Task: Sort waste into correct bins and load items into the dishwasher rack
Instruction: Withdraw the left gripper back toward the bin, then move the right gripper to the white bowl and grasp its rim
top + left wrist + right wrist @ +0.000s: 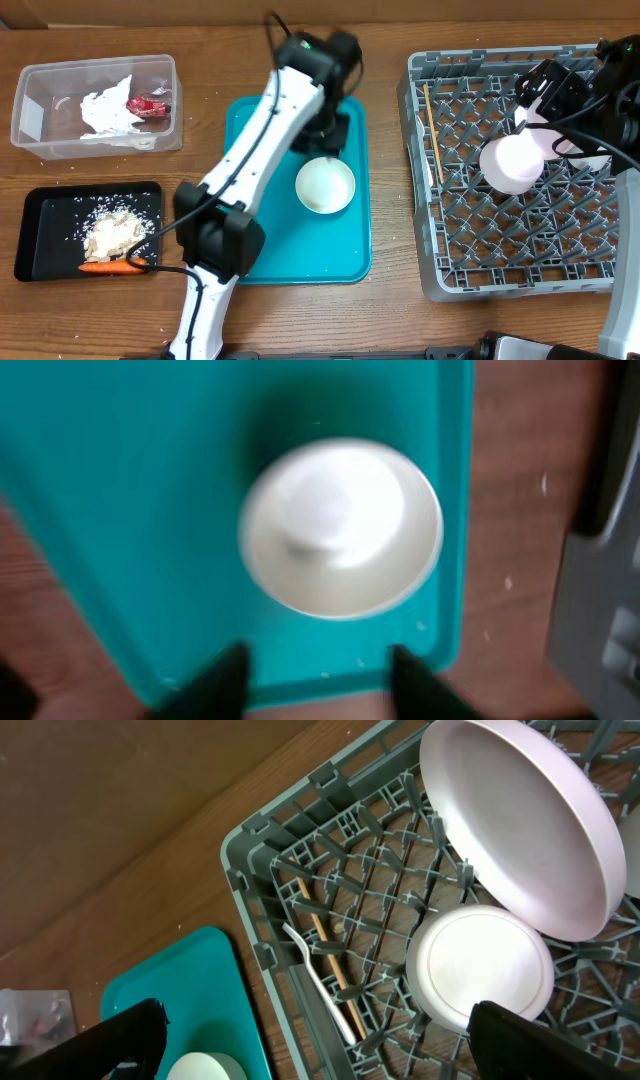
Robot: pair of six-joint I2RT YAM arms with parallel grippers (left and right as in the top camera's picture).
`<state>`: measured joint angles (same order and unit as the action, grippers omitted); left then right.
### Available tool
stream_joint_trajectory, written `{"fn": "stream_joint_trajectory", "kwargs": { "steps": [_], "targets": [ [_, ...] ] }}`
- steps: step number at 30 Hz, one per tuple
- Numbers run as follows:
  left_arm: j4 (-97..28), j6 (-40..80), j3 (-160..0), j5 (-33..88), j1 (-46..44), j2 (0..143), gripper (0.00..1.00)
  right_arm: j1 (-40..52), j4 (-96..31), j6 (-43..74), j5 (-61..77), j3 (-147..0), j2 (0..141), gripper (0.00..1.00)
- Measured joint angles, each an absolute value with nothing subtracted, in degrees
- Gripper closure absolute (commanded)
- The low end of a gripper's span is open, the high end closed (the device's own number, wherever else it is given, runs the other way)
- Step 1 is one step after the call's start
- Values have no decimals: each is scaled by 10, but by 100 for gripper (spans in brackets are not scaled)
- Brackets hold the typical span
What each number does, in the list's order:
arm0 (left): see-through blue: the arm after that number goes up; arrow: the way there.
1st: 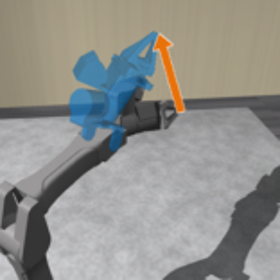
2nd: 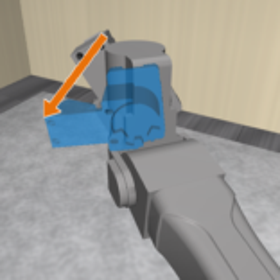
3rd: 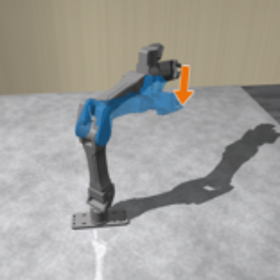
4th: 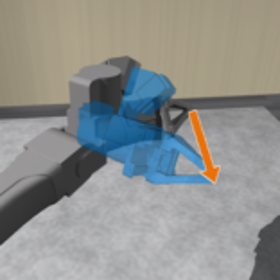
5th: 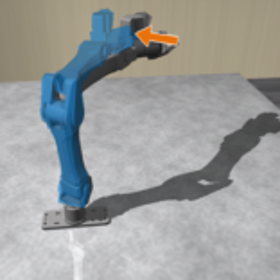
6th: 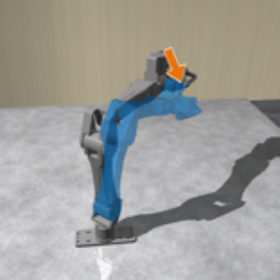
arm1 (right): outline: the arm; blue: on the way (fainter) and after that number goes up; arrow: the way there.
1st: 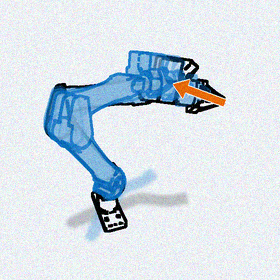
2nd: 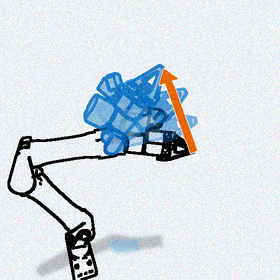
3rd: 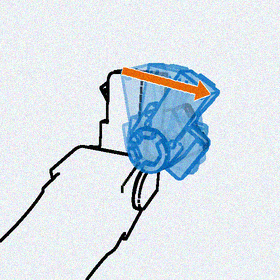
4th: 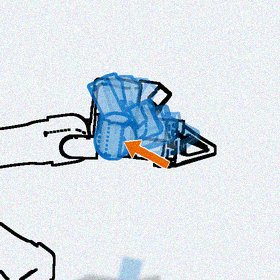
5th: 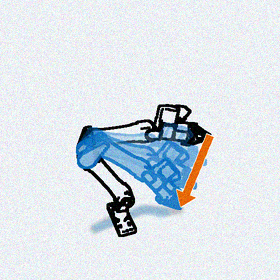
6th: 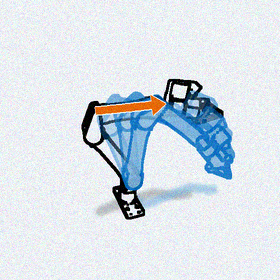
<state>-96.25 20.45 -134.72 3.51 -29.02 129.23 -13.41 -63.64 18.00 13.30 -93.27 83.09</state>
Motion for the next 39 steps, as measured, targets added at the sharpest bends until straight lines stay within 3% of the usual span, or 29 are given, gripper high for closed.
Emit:
{"fn": "stream_joint_trajectory", "kwargs": {
  "steps": [8,15,23,26,34,39],
  "targets": [
    [-965,224,-1453,-87,-174,1292,0,-134,-636,180,133,-933,831,0],
    [-964,226,-1453,-80,-43,1292,0,-134,-636,186,160,-933,831,0],
    [-962,226,-1453,-59,25,1292,0,-127,-606,227,286,-933,831,0],
    [-962,226,-1453,-56,39,1292,0,-77,-606,223,297,-933,833,0],
    [-962,226,-1453,-55,46,1292,0,194,-630,214,114,-934,919,0],
    [-962,226,-1453,-53,46,1292,0,286,-580,203,71,-934,976,1]
  ]
}}
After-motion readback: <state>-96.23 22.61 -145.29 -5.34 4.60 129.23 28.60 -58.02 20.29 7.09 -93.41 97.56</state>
